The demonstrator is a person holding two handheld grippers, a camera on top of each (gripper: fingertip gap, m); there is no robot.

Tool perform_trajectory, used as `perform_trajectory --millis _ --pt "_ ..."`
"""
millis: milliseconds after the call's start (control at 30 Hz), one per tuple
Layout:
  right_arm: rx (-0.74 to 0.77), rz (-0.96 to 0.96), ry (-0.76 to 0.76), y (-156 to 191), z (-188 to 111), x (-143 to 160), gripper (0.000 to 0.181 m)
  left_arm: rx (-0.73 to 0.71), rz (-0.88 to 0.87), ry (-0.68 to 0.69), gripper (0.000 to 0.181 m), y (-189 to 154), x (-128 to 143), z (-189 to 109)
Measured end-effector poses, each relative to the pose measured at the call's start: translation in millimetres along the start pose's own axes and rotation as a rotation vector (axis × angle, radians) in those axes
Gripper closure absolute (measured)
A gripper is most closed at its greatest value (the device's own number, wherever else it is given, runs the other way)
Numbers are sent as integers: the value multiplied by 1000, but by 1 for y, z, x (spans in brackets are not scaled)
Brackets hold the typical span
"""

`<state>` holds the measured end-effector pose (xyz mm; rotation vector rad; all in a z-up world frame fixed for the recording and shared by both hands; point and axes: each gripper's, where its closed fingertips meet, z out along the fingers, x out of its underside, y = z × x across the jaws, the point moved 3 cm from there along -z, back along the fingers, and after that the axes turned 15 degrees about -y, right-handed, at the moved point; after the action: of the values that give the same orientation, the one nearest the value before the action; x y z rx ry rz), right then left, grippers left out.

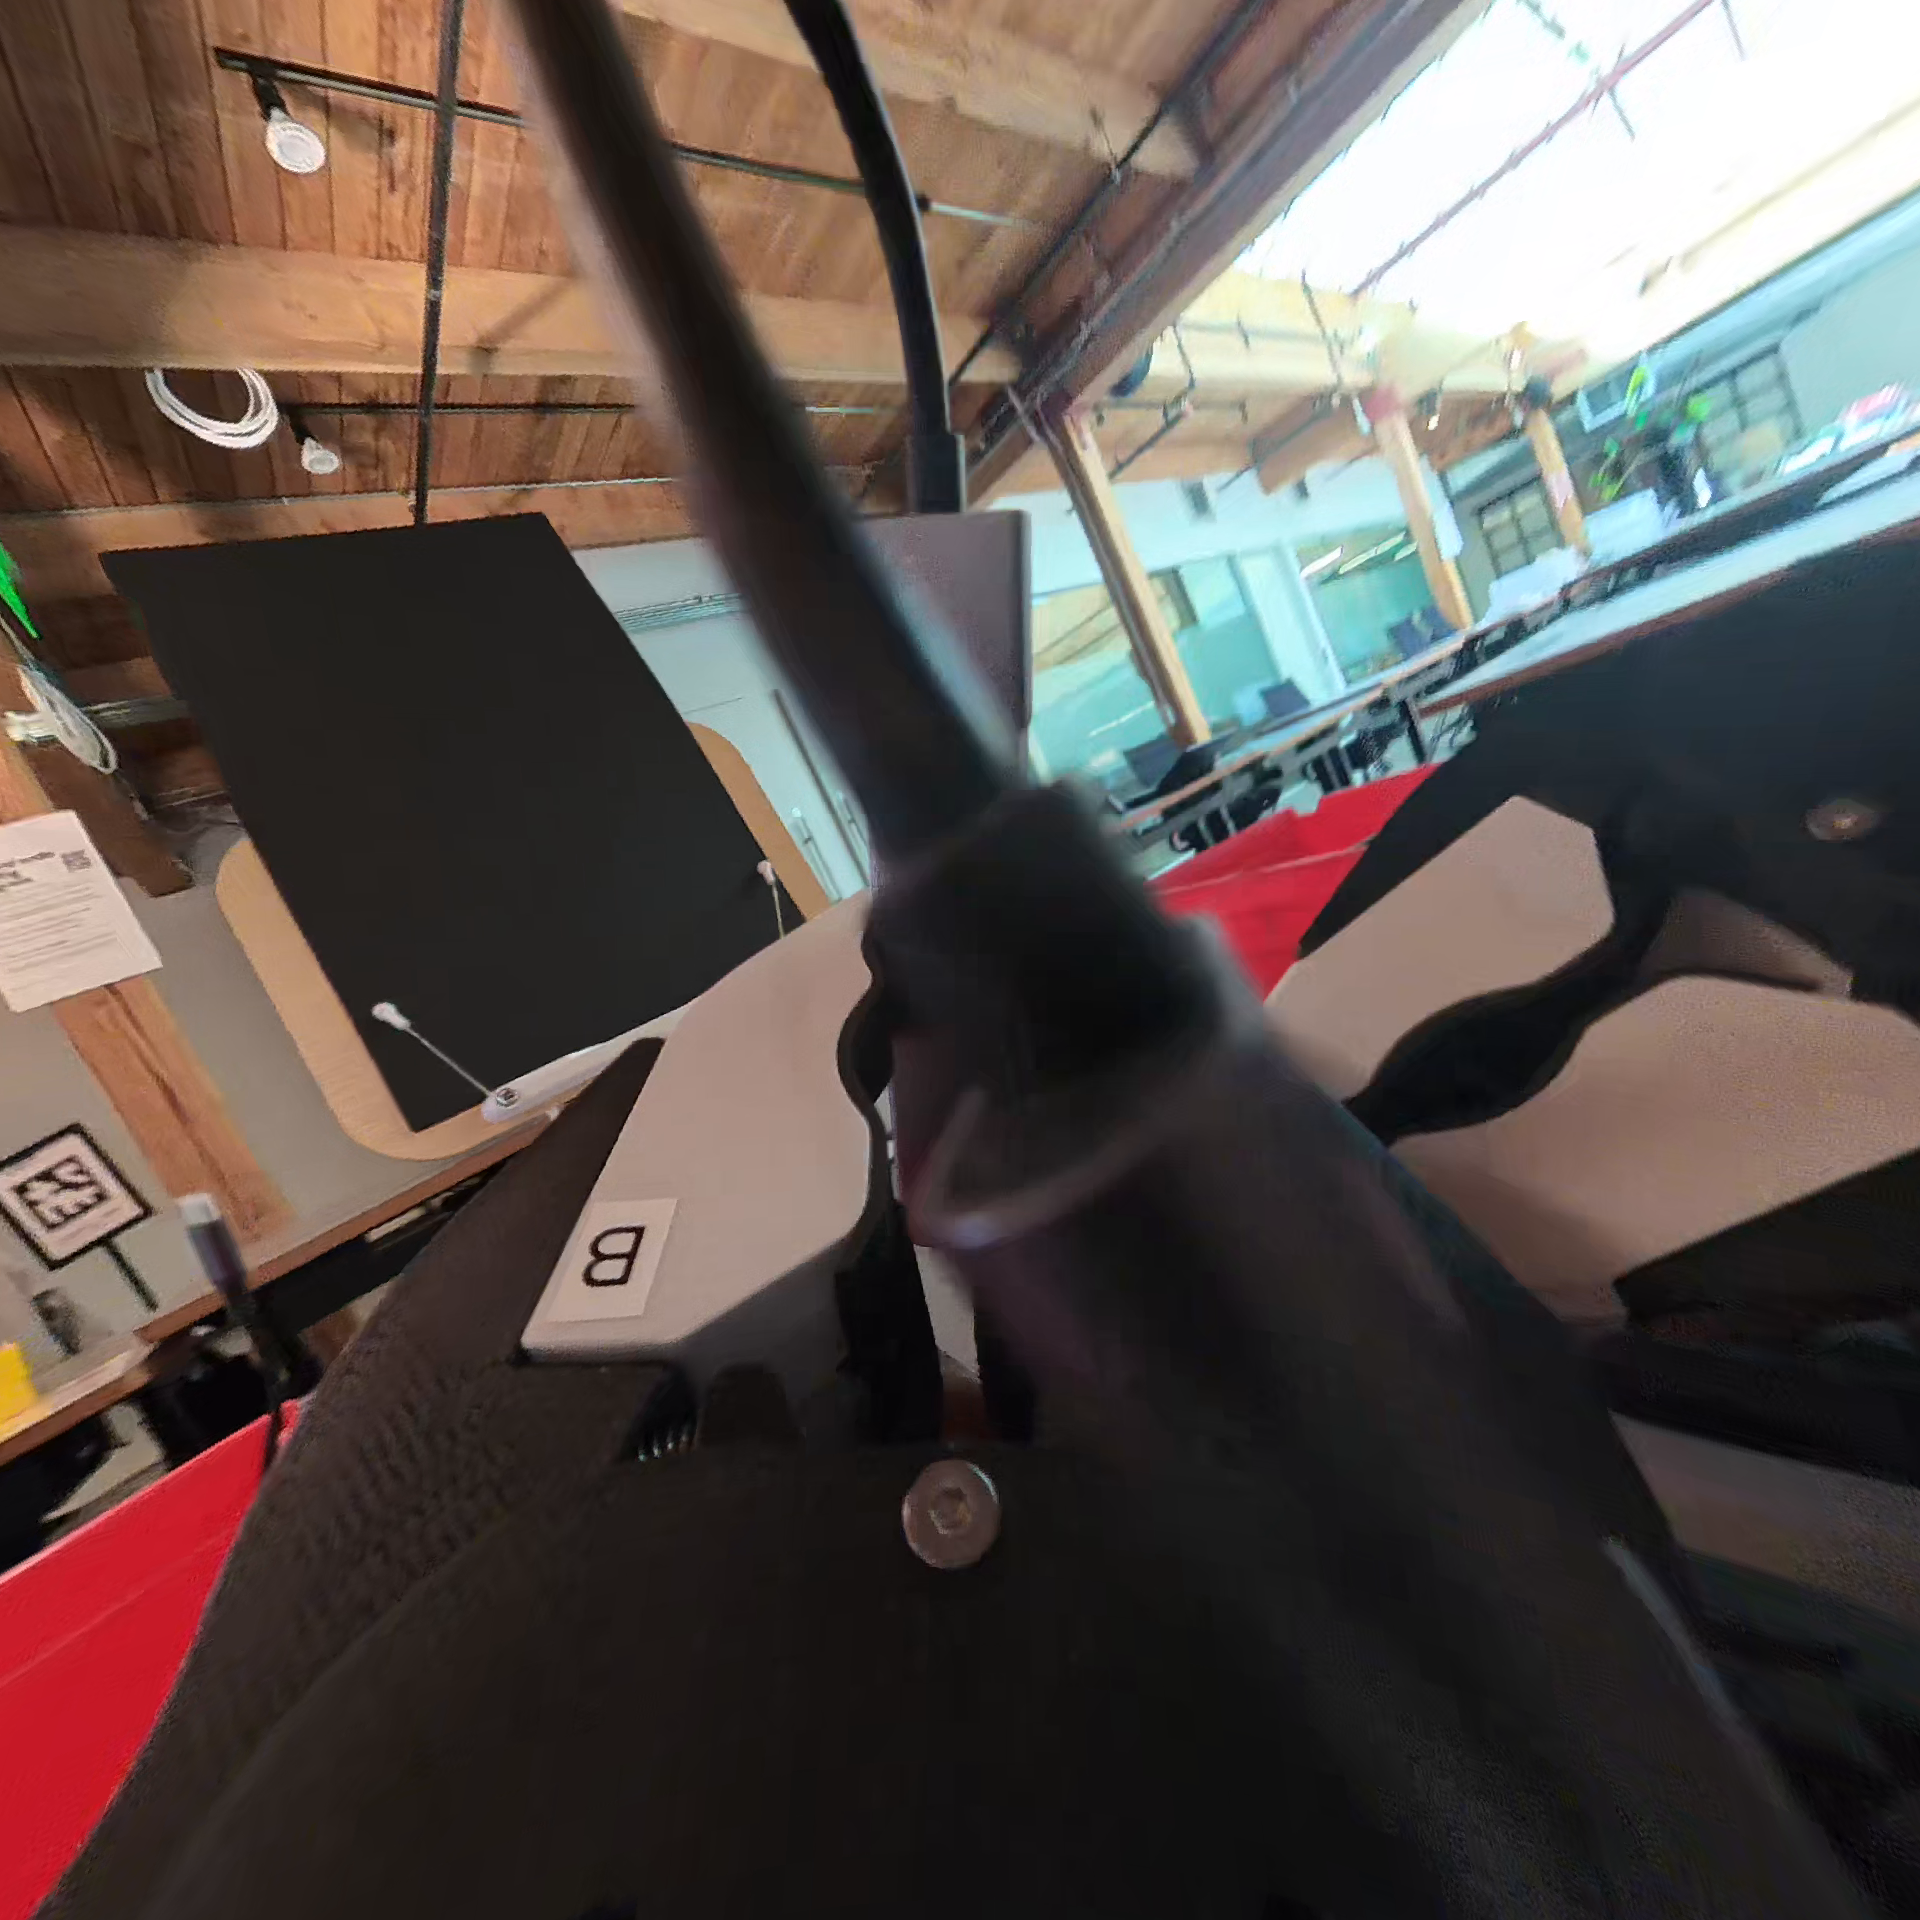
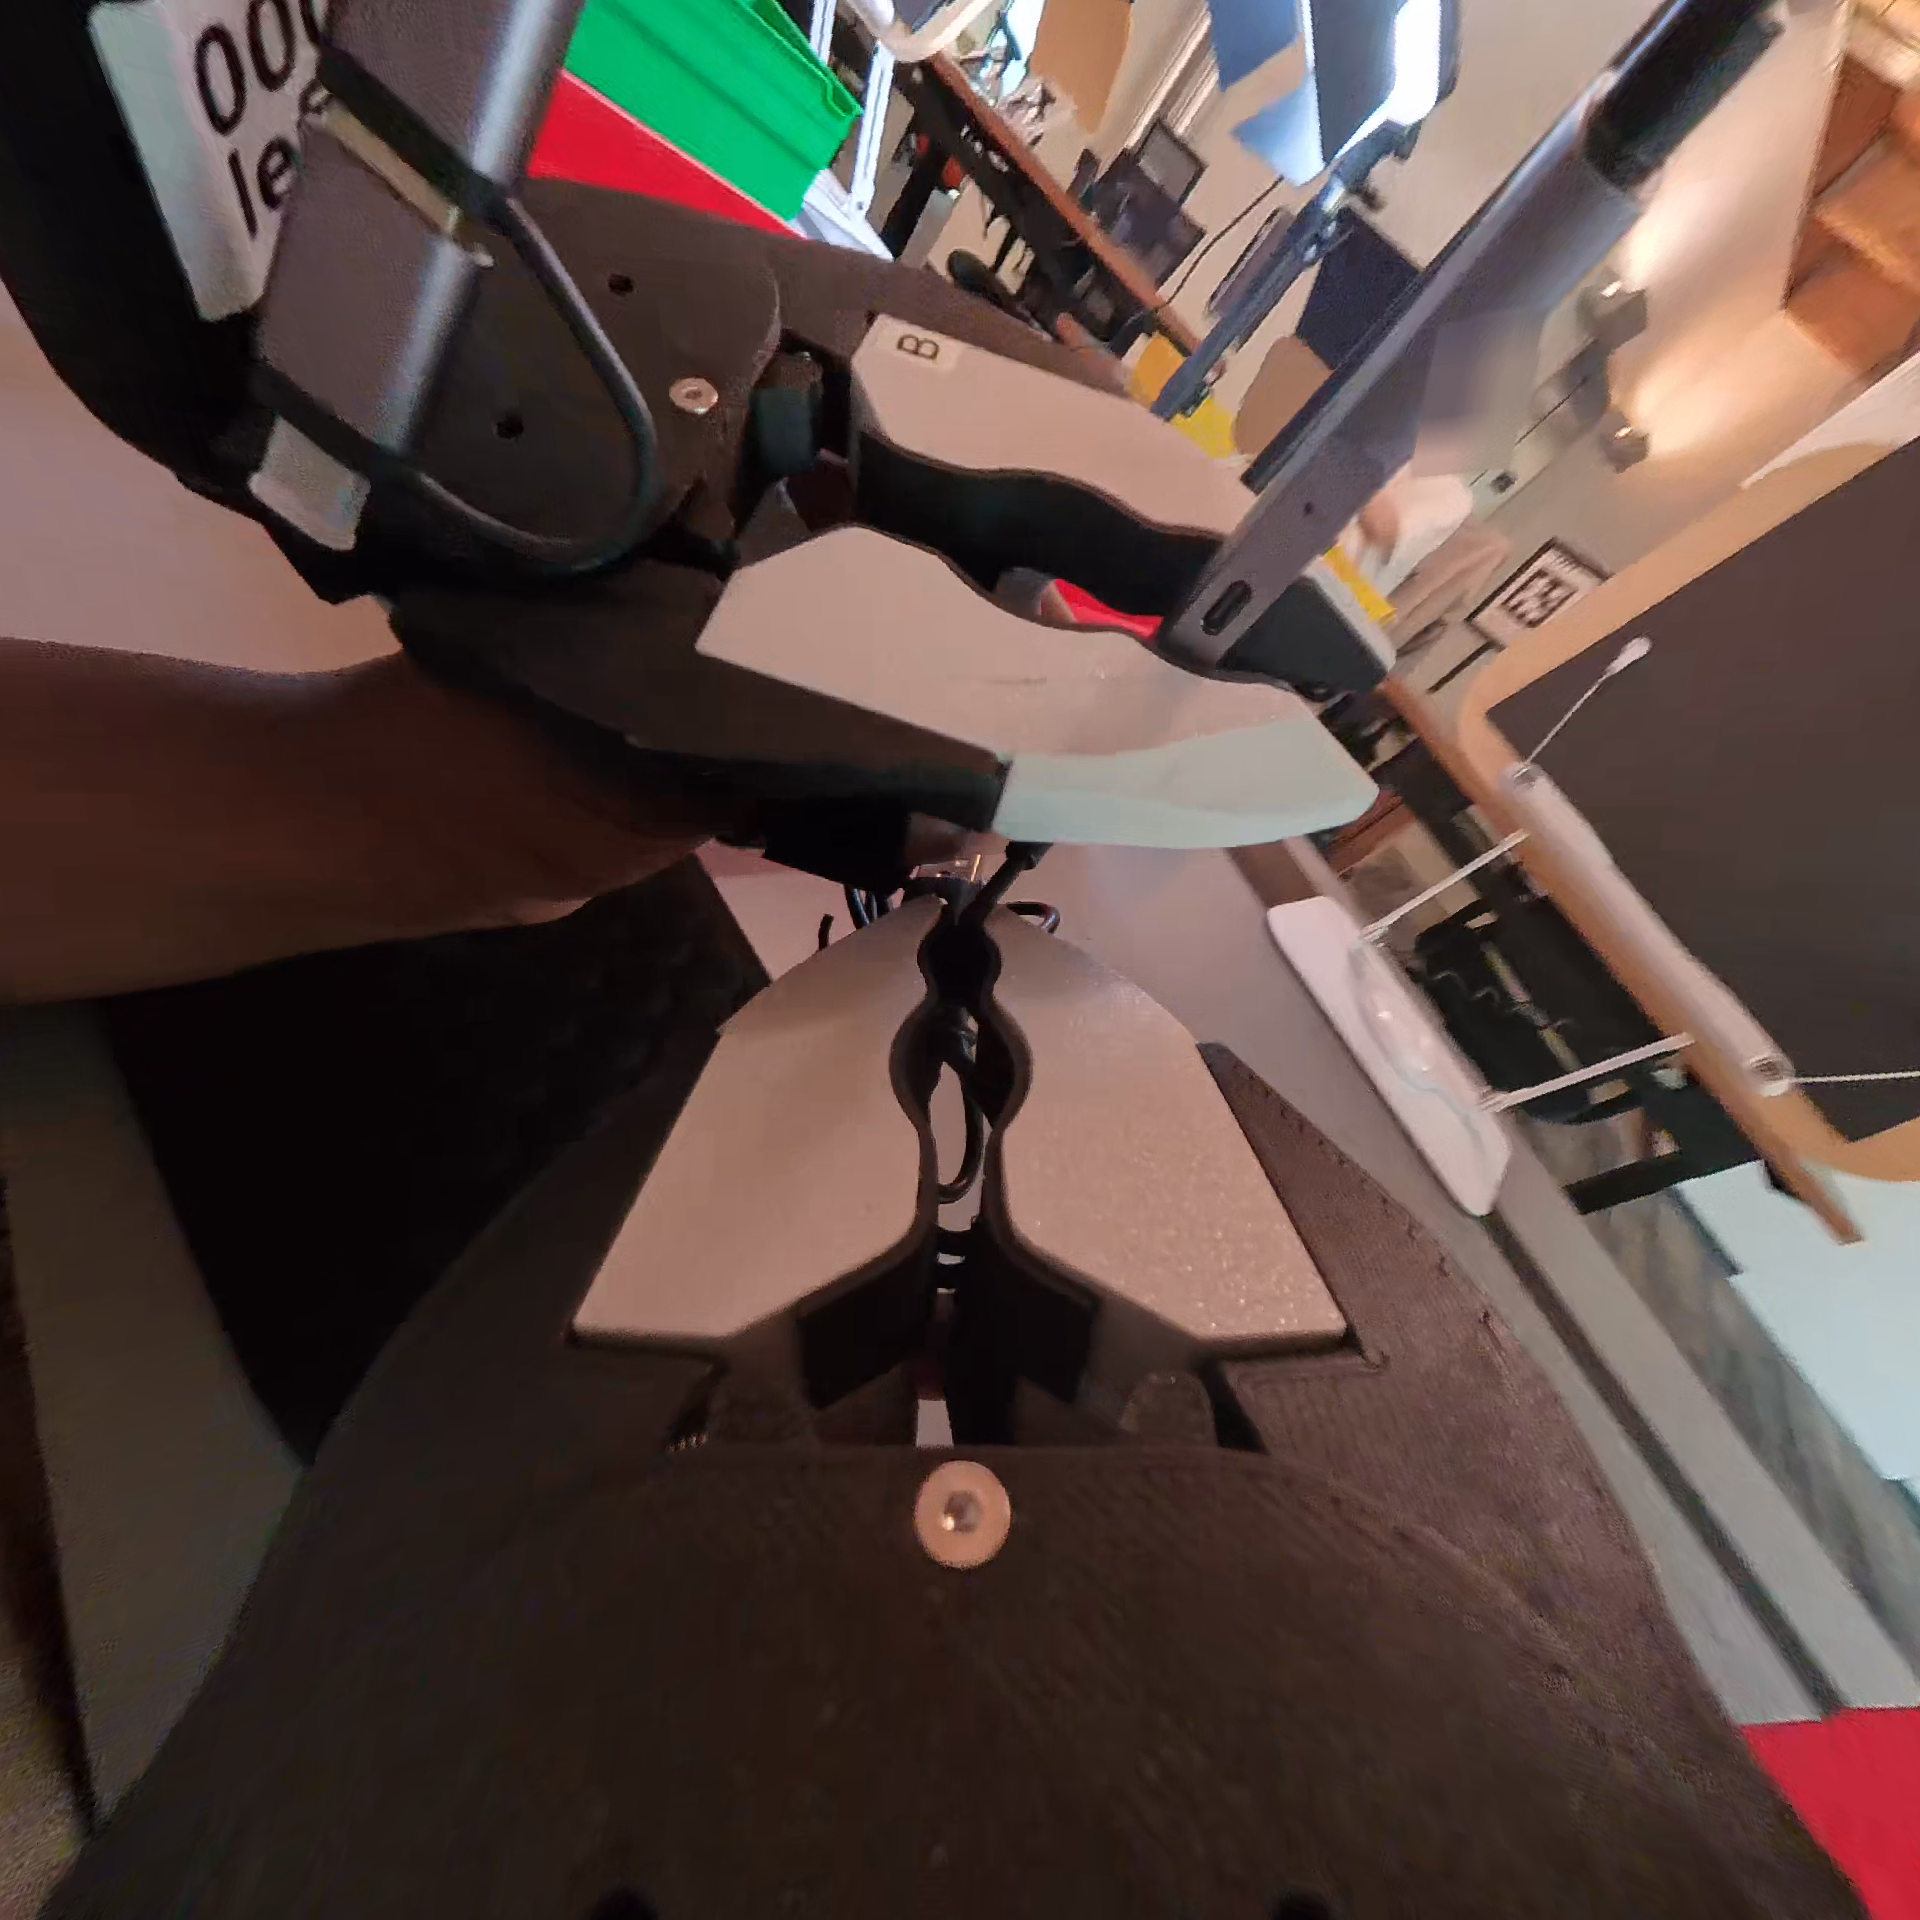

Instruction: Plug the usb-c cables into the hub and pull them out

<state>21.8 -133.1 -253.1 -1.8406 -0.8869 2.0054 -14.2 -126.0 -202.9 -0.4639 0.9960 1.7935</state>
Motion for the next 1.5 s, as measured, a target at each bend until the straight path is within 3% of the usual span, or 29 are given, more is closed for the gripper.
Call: perform_trajectory --millis 333,600,1200,1333,1367,1400,1433,1500 --pt "-31 235 14 -3 -13 11 181 32 -40 146 157 -7 19 3" --pt "-9 233 13 -3 -15 25 181 65 -13 218 158 -14 31 5" --pt "-19 357 15 -6 -25 26 180 48 -32 305 159 -18 36 2" --pt "-51 344 -18 -1 -29 20 180 -24 -22 319 162 -7 39 2" --pt "-112 360 -51 9 -33 14 180 -250 170 378 164 36 41 -14" --pt "-161 350 -59 19 -35 10 180 -397 65 355 164 69 33 -32" --pt "-162 297 -40 22 -36 11 180 -397 -69 269 164 82 23 -41" --pt "-146 266 -11 17 -36 19 180 -312 47 261 161 76 16 -45"
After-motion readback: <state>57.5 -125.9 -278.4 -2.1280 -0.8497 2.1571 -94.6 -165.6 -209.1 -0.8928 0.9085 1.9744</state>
